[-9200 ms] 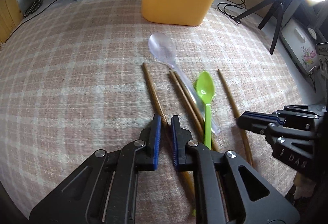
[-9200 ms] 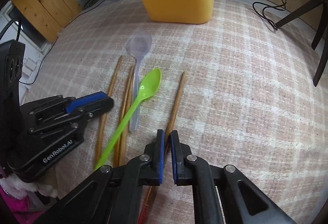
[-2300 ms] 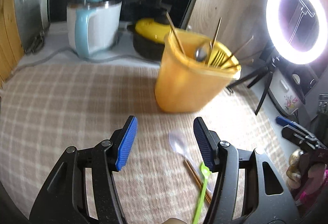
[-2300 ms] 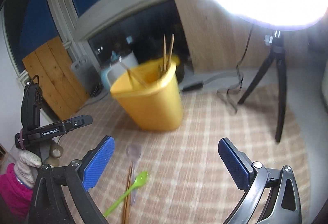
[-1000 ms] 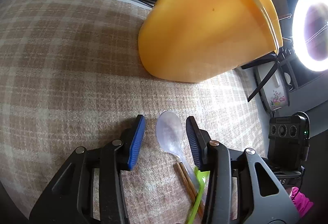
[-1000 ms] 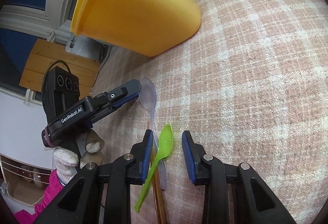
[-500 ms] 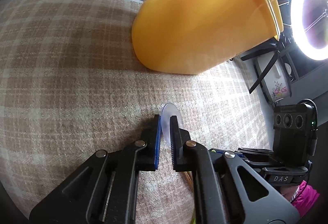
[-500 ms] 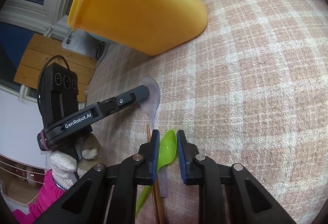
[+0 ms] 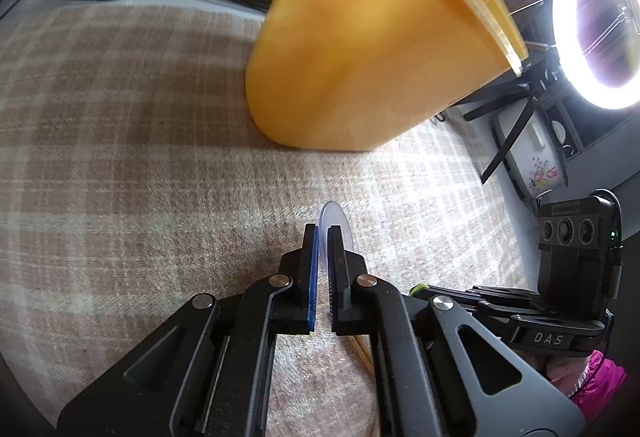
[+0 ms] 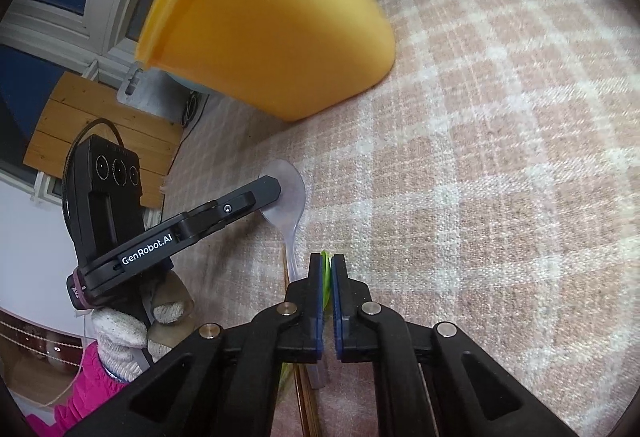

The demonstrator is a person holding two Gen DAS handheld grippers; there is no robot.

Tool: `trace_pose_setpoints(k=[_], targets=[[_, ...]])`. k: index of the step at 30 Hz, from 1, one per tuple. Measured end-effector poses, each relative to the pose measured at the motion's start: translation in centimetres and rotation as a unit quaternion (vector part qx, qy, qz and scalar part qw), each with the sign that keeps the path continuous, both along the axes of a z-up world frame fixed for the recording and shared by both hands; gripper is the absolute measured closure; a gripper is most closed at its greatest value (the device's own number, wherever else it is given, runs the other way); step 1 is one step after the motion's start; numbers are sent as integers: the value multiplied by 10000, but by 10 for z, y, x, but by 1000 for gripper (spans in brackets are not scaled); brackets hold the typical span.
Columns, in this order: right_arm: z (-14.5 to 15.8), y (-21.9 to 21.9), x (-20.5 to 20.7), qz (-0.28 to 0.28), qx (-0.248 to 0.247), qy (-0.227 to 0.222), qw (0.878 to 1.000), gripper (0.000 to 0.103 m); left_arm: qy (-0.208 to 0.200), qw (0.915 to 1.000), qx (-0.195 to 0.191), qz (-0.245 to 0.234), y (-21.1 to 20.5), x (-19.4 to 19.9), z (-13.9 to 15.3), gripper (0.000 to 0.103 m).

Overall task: Organize utensils
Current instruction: 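Close the right tool on the green plastic spoon's handle, then lift the green spoon with the right tool and carry it over the bin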

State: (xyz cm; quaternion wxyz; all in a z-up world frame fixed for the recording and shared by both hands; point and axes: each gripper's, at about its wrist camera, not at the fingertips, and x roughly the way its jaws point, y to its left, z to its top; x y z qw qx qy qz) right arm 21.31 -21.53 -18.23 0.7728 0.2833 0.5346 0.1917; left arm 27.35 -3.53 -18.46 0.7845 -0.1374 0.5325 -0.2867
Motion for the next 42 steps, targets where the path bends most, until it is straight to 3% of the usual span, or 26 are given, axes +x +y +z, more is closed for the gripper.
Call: trace_pose_setpoints(k=[16, 29, 42], targets=[[87, -41, -39, -337, -714, -1275, 9887, 102, -800, 9968, 4, 53, 17, -32, 58, 103], [155, -43, -71, -600, -1764, -2398, 9528, 102, -1486, 9886, -125, 219, 30, -58, 116, 103], [199, -30, -69, -638, -1914, -2940, 9343, 102, -2116, 9750, -199, 654, 57, -44, 170, 103]])
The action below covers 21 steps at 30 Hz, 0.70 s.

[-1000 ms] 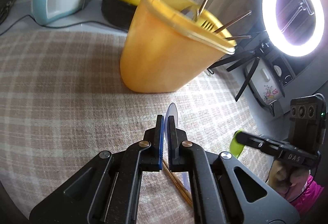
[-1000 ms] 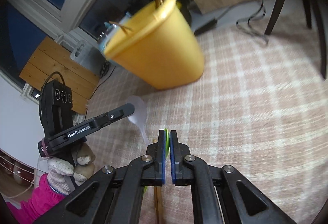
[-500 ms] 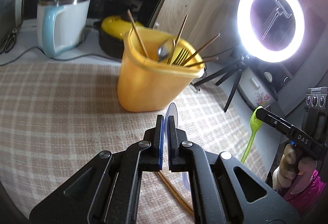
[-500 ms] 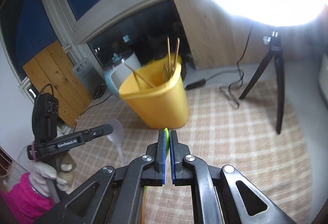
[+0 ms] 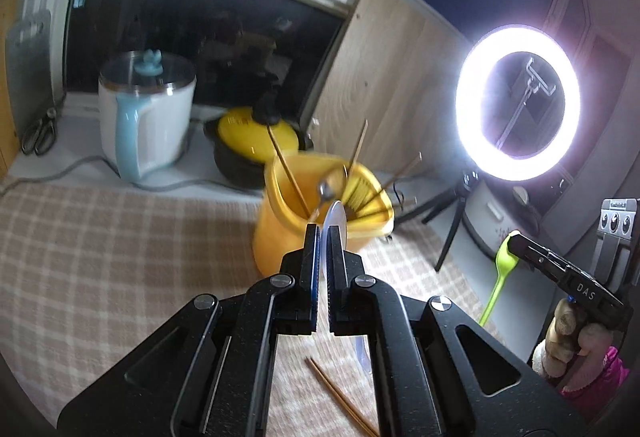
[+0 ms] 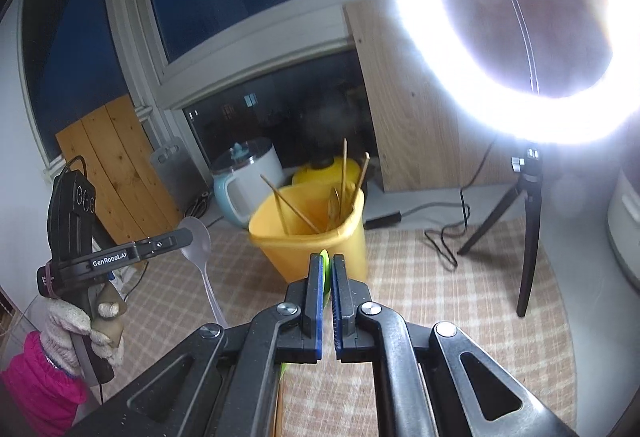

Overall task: Organize utensils
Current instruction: 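Lift the green spoon with the right tool and carry it over the bin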

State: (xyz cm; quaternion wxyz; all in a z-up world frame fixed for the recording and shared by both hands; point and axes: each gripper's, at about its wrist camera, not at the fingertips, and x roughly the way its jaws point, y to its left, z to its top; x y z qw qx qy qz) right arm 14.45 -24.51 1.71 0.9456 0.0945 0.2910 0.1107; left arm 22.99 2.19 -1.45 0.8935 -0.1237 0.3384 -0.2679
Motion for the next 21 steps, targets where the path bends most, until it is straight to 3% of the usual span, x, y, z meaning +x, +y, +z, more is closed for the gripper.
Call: trace_pose_setpoints(k=[9, 21], targets=[[34, 20, 23, 59, -359, -496, 9981, 102, -471, 9985, -130, 238, 12, 30, 38, 103], [59, 46, 61, -42, -896, -964, 9913, 102, -623, 9971, -26, 432, 8, 74, 44, 103]])
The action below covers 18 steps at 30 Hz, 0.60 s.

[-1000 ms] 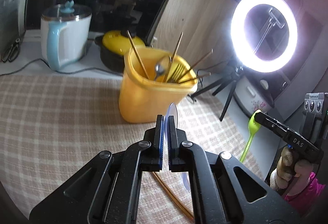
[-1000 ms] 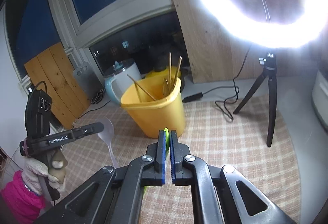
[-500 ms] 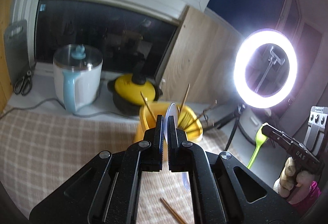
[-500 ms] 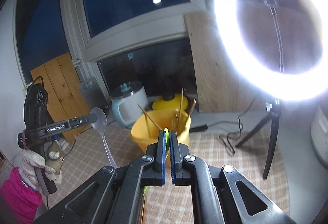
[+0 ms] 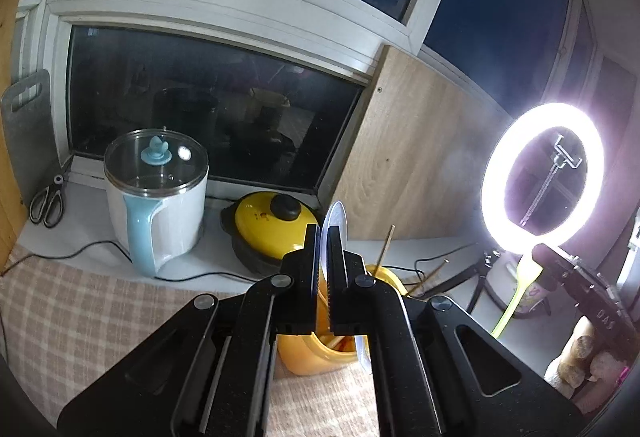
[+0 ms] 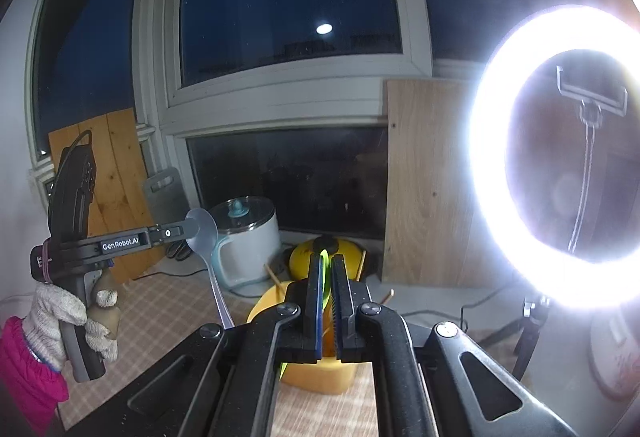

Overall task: Organize utensils
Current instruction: 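Lift the green spoon with the right tool and carry it over the bin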

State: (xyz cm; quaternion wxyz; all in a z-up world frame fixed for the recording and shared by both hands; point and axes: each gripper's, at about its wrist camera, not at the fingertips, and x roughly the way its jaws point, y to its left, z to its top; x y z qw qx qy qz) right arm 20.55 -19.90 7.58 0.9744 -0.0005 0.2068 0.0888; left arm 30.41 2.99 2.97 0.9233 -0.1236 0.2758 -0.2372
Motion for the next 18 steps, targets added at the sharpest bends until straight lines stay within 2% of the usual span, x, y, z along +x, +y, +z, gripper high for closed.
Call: trace_pose_setpoints(k=[8, 18], targets=[[5, 16, 25, -143, -353, -245, 9990, 102, 39, 9999, 145, 44, -8, 20, -7, 103], [8, 31, 60, -390, -423, -481, 9972, 102, 66, 9995, 315, 29, -15, 37, -19, 103]])
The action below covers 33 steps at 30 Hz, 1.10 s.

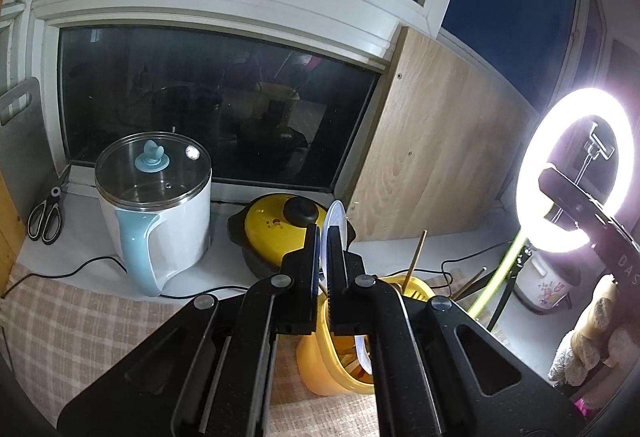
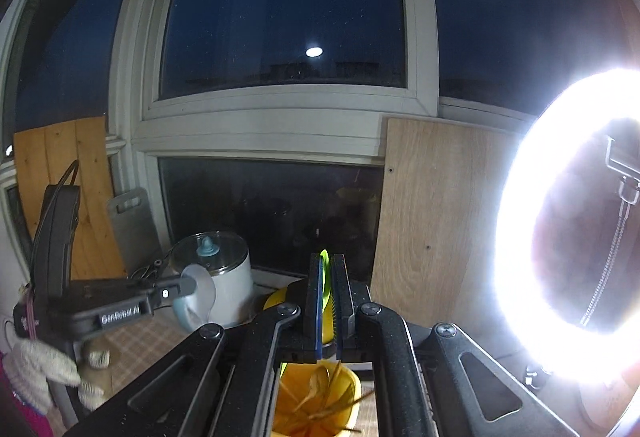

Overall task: Organize utensils
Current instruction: 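Lift the green spoon with the right tool and carry it over the bin, then lower the green spoon into the yellow bin and open the right tool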

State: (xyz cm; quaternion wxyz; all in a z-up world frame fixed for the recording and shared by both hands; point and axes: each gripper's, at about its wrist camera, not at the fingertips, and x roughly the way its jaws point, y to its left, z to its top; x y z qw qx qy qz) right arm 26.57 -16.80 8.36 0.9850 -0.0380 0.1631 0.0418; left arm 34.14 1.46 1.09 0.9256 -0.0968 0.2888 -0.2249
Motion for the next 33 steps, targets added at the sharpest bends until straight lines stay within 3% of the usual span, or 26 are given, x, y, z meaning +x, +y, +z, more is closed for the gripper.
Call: trace_pose_setpoints(k=[4, 15, 33], targets=[[-16, 10, 14, 0, -200, 89, 9998, 102, 15, 10000, 59, -66, -5, 3, -4, 103], [-51, 8, 34, 5, -124, 509, 9986, 102, 172, 9997, 1, -163, -11, 14, -23, 103], [-88, -14, 28, 145, 533, 1149, 9918, 101, 286, 9992, 46, -266, -24, 15, -36, 103]])
